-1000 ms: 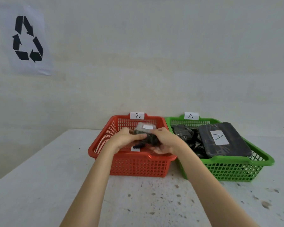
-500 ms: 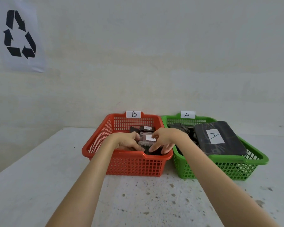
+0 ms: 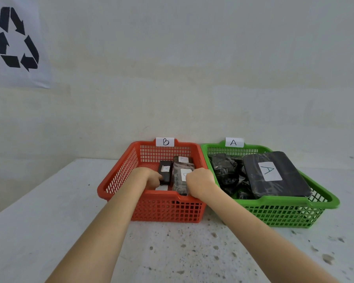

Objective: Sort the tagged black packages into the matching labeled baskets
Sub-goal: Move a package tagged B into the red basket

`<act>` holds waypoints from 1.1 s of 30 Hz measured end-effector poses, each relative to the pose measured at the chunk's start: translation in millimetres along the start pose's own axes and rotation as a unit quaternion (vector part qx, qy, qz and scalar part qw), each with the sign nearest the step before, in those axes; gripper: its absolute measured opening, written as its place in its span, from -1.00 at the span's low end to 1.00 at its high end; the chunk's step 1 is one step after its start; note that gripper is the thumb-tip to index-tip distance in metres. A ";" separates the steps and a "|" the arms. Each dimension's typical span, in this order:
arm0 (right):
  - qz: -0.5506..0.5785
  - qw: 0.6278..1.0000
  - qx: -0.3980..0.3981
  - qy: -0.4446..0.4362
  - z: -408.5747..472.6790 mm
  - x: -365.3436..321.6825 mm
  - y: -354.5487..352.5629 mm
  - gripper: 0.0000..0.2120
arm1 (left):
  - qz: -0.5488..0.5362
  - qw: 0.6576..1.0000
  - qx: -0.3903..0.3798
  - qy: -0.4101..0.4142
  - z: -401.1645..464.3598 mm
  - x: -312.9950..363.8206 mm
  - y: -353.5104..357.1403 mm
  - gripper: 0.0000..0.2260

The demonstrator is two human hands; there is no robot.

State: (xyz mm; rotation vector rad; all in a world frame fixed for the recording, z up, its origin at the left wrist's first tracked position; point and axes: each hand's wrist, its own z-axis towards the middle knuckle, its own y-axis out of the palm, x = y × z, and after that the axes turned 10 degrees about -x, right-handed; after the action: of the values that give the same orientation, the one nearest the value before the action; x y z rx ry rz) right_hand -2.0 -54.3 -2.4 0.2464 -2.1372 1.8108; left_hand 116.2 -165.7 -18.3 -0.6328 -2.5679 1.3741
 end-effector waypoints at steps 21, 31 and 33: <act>-0.058 0.995 0.034 -0.079 14.7 -0.8 1.8 -0.73 | -0.026 1.000 -0.003 -0.015 6.5 3.5 -19.0 -0.33; 0.010 0.997 -0.017 -0.075 14.3 -2.4 1.9 -0.69 | 0.001 0.999 -0.037 0.006 7.8 7.1 -18.0 -0.36; 0.059 0.995 -0.026 -0.082 8.2 2.9 -0.8 -0.69 | 0.010 1.000 -0.006 -0.003 4.1 14.3 -19.7 -0.36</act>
State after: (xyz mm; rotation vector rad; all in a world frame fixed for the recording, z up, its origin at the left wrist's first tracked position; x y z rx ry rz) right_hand -5.5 -62.3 -1.8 0.2698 -2.3534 1.8551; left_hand 96.4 -172.2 -5.1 -0.6579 -2.5845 1.3688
